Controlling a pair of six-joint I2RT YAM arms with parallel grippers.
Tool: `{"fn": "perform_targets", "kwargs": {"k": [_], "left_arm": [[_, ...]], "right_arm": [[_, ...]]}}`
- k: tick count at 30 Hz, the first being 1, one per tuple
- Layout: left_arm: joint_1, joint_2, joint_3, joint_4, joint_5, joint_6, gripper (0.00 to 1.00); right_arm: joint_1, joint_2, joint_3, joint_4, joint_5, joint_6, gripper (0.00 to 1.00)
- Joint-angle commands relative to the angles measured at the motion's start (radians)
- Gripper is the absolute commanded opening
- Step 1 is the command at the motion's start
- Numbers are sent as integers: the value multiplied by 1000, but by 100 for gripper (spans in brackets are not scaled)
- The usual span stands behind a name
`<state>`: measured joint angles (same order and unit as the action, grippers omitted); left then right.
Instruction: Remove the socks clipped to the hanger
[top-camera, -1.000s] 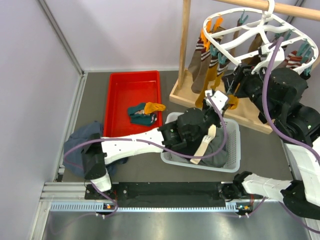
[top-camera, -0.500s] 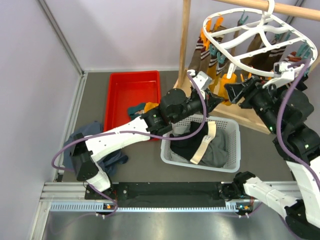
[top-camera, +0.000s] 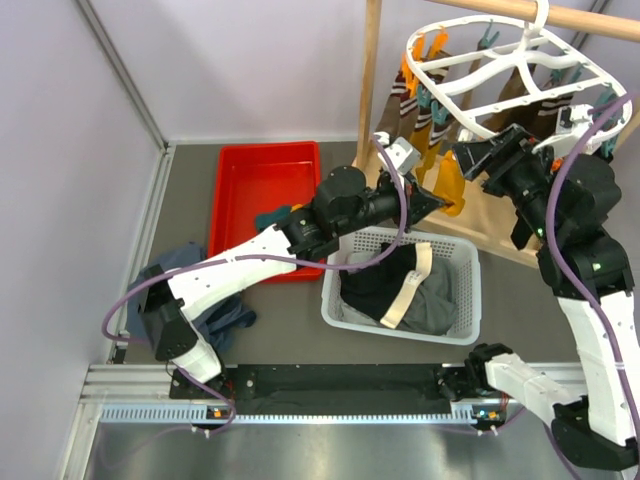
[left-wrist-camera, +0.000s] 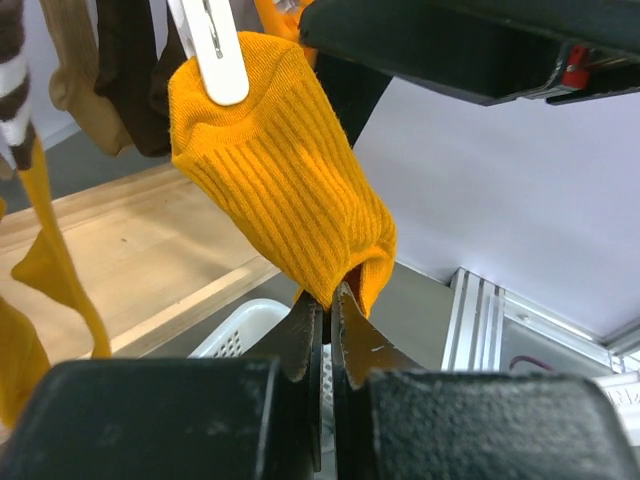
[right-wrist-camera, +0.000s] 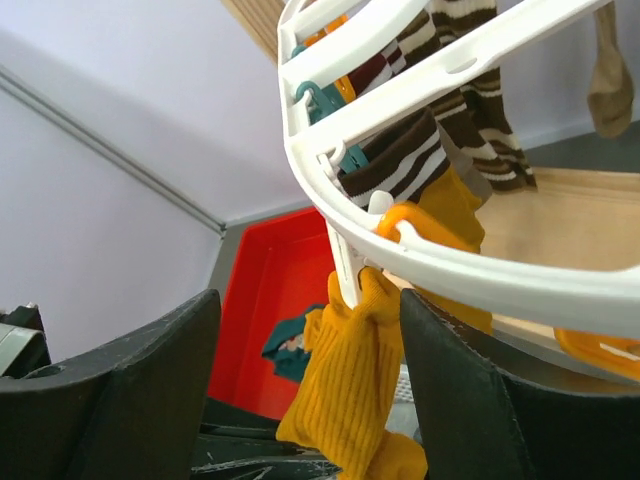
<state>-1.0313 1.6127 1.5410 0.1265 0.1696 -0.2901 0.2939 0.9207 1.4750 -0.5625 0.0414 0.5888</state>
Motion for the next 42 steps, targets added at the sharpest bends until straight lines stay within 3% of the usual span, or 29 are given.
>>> {"fn": "perform_targets", "kwargs": {"k": [1, 7, 15, 21, 27, 30, 34, 36, 42], "left_arm": [[19, -22, 68, -16, 70, -21, 0], [50, -11, 110, -36, 140, -58, 0], [63, 4, 149, -74, 192, -60, 0], [71, 4, 140, -85, 229, -43, 0], [80, 12, 133, -90, 261, -27, 0], [83, 15, 134, -87, 278, -27, 0], [89, 16, 136, -82, 300, -30, 0], [94, 18, 137, -76, 324, -37, 0], [103, 21, 143, -85, 358, -37, 0]], "right_arm": [[-47, 10, 18, 65, -104, 43, 72], [-78, 15, -44, 148, -196, 58, 79], [-90, 14, -111, 219, -202, 111, 81], [-98, 4, -124, 193, -129, 230, 82], [-98, 3, -122, 168, -149, 364, 82], [-98, -8, -127, 168, -141, 391, 80], [-98, -16, -153, 196, -115, 381, 64], [-96, -22, -173, 219, -100, 376, 62], [-98, -29, -219, 220, -69, 376, 77]]}}
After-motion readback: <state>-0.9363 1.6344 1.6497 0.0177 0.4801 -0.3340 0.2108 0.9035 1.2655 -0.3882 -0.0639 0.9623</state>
